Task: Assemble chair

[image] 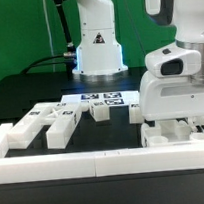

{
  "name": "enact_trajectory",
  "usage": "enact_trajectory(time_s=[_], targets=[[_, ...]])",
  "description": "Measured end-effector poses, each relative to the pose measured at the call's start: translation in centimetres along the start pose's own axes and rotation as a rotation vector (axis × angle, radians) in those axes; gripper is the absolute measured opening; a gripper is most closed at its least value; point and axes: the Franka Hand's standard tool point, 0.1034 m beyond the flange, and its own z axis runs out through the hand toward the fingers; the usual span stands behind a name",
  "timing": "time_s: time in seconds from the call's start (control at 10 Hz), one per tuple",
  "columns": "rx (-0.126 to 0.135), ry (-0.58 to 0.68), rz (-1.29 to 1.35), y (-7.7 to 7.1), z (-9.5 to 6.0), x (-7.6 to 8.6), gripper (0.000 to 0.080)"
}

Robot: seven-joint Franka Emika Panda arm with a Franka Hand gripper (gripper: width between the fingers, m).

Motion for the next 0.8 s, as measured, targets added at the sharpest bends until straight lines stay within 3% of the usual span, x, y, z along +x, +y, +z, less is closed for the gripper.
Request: enact_trajectory(time_s=[0.2,0.4,0.5,0.7,0.8], targets=[[-0.005,-0.008,0.002,0.1,0.0,-0.1,0.0034],[-0.016,-0.009,0.015,1.3,0.1,-0.1,0.0291],[-0.022,-0.016,0.026,1.8,-0.3,-0.1,0.0291],[-0.029,-0.013,0.043,2.8,-1.0,-0.2,0.0581],[-0.025,-0.006,0.047,2.7,-1.7,-0.1,0.0581]])
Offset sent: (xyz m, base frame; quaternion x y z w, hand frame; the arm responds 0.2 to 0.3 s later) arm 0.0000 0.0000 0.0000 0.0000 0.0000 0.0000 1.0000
